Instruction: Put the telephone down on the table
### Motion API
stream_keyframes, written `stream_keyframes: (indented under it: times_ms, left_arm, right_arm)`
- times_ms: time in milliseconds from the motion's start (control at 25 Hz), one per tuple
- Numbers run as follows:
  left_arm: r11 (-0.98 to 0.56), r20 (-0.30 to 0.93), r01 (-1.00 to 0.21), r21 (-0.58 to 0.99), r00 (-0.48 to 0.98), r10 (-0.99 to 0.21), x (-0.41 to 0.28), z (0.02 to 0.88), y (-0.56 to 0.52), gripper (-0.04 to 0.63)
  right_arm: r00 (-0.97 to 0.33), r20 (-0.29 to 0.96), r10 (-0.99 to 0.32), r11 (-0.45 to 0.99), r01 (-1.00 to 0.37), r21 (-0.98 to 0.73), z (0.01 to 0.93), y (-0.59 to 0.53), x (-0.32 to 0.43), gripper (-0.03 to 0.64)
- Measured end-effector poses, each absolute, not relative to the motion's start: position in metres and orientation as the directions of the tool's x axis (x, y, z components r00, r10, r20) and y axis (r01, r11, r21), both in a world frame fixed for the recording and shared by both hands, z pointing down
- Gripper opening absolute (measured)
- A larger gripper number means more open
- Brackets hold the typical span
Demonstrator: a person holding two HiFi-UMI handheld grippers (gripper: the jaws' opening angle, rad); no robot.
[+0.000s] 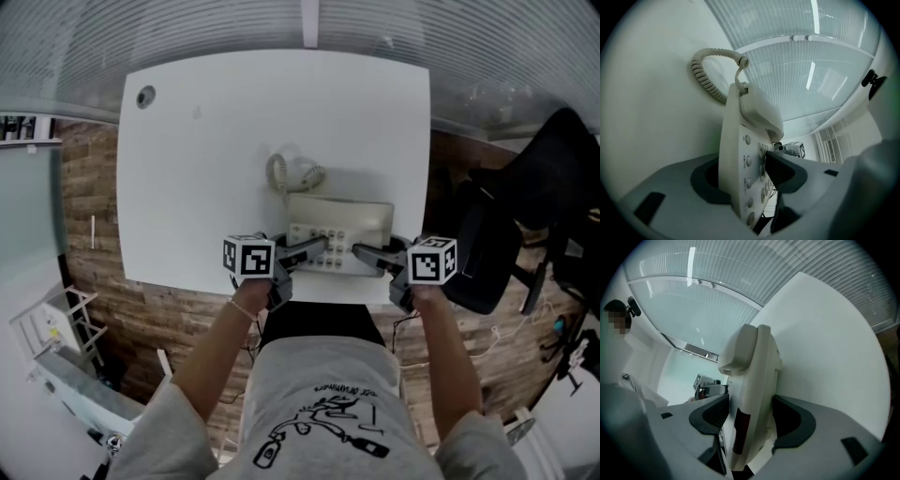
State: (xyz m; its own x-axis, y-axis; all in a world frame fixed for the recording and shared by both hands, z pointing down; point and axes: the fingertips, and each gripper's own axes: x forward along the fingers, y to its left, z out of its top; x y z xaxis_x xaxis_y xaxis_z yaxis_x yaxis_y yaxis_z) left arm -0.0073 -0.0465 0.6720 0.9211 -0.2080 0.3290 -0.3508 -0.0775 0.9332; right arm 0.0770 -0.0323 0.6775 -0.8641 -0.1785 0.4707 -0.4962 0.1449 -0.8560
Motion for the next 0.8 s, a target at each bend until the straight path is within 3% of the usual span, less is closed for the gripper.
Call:
stream_keyframes:
  times_ms: [800]
  left_arm:
    - [-0.117,0.434,-0.457,0.882,0.883,-0.181,-0.0071,0.6721,-0.0491,0.250]
  right_arm:
    - [-0.867,0.472,-0.161,0.104,-0.491,-0.865,0.6791,-0.0314,0.0755,0.307]
